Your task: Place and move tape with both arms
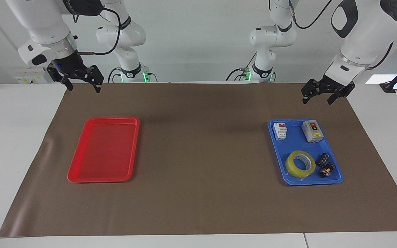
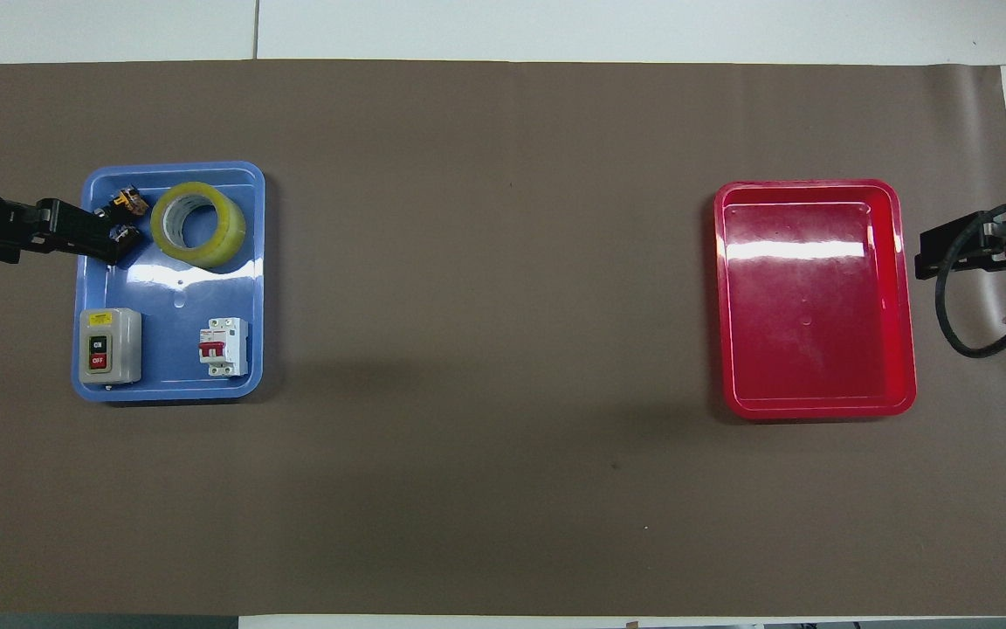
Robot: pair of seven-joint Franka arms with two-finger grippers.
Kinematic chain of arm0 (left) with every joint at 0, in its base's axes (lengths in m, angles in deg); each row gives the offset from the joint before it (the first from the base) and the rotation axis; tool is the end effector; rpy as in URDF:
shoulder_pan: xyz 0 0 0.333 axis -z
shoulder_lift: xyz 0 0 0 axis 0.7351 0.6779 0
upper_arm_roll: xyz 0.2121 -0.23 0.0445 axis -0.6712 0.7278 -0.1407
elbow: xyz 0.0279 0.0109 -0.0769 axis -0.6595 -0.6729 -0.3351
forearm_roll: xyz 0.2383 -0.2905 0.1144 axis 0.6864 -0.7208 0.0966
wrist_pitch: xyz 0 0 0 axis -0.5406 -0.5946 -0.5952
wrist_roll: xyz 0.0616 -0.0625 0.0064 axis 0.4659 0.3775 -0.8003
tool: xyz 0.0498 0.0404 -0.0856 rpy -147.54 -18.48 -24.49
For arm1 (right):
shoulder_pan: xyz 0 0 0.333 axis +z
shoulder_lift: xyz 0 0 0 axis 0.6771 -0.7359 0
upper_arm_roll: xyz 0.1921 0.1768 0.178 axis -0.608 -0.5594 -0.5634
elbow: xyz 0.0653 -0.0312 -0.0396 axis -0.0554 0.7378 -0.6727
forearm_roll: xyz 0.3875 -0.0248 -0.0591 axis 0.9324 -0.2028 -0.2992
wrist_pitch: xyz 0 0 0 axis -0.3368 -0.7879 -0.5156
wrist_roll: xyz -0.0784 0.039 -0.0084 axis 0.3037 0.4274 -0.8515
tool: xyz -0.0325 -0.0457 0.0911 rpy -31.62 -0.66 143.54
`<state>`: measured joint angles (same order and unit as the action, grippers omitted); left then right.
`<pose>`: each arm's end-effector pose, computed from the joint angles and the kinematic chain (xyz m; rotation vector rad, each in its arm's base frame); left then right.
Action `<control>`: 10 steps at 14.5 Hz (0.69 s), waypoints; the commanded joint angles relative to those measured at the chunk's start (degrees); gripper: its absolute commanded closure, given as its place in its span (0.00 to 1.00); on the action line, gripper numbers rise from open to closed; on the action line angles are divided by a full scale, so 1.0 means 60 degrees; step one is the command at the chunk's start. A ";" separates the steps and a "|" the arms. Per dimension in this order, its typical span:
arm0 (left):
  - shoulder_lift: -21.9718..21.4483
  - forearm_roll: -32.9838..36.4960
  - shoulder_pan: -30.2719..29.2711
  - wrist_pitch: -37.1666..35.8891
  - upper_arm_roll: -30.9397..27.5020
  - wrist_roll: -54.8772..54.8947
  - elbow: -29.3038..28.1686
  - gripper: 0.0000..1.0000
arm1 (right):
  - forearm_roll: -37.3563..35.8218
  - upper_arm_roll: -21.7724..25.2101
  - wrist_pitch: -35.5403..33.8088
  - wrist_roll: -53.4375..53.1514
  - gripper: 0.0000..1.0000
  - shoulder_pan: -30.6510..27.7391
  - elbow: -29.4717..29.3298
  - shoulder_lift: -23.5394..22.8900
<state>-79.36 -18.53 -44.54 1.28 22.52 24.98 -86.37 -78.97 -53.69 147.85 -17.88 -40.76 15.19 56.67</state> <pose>0.5639 -0.0567 0.6066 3.1113 -0.1508 -0.0575 0.5398 0.0068 0.6368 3.1094 -0.1416 -0.0791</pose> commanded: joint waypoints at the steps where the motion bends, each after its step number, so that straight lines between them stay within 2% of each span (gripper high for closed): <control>1: -0.0643 -0.0134 0.0065 0.0216 -0.0062 0.0109 -0.0666 0.00 | -0.0054 -0.0064 -0.0152 0.0162 0.00 -0.0091 -0.0198 -0.0103; 3: -0.0849 -0.0134 0.0065 0.0259 -0.0062 0.0123 -0.0901 0.00 | -0.0039 -0.0064 -0.0152 0.0162 0.00 -0.0091 -0.0198 -0.0103; 10: -0.0835 -0.0134 0.0079 0.0303 -0.0032 0.0022 -0.0872 0.00 | -0.0010 -0.0064 -0.0152 0.0147 0.00 -0.0091 -0.0183 -0.0103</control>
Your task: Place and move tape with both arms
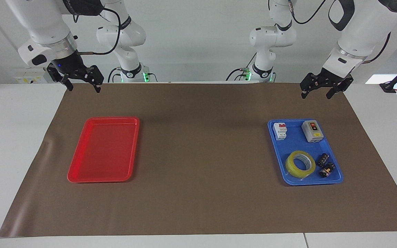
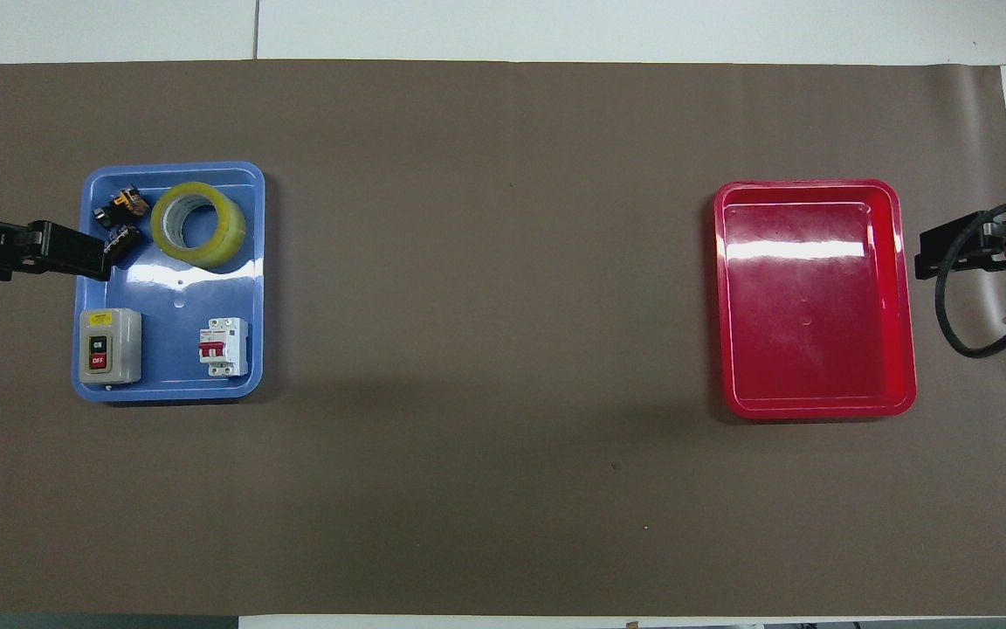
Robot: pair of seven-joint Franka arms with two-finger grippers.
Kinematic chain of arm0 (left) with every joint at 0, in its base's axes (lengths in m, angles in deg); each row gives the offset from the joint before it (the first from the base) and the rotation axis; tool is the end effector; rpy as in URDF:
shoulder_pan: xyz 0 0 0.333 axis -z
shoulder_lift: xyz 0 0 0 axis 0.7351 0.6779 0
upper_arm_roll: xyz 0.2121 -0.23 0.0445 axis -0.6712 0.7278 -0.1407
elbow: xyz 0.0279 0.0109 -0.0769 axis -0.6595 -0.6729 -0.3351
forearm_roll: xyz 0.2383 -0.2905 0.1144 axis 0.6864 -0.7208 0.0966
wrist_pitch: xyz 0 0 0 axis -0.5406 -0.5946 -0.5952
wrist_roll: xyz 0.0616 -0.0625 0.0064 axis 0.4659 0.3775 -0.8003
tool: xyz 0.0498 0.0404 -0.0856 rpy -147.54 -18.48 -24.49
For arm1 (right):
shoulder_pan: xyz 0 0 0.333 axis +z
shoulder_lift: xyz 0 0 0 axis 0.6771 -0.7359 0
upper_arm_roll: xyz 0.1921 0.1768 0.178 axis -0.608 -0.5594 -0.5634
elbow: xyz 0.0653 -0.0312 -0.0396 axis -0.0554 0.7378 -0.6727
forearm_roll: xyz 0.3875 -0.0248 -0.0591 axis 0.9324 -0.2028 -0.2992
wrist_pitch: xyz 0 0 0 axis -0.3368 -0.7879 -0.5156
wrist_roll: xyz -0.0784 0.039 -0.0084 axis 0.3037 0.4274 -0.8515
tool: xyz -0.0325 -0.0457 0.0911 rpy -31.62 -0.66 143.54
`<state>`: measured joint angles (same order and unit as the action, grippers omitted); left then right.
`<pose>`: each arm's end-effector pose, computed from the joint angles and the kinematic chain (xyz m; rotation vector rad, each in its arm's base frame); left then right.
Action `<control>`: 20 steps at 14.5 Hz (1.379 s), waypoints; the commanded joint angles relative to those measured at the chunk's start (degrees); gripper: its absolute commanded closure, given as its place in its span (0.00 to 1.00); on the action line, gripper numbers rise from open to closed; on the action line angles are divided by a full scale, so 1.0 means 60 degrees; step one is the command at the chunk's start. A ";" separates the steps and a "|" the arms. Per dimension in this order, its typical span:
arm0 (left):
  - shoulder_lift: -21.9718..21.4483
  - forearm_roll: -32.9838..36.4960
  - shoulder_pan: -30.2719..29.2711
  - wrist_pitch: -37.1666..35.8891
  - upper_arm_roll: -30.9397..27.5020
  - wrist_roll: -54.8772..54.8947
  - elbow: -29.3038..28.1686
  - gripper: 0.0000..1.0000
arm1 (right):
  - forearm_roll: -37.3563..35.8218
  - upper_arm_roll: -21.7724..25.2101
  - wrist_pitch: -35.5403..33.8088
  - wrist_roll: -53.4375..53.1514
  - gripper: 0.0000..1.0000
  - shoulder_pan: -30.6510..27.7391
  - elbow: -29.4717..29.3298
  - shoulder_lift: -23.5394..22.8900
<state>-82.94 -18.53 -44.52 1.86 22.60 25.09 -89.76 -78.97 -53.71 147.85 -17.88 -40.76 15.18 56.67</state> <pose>0.5454 -0.0567 0.6144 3.1137 -0.1565 -0.0365 0.5398 0.0070 0.6369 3.1094 -0.1411 -0.0789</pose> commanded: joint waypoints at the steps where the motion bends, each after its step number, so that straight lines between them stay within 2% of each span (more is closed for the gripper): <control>1: -0.0238 -0.0134 0.0076 0.0193 -0.0045 -0.0011 -0.0307 0.00 | -0.0010 -0.0062 -0.0152 0.0147 0.00 -0.0091 -0.0168 -0.0102; 20: -0.0179 0.0232 0.0061 0.0397 -0.0045 0.0281 -0.0219 0.00 | 0.0034 -0.0062 -0.0137 0.0147 0.00 -0.0091 -0.0154 -0.0088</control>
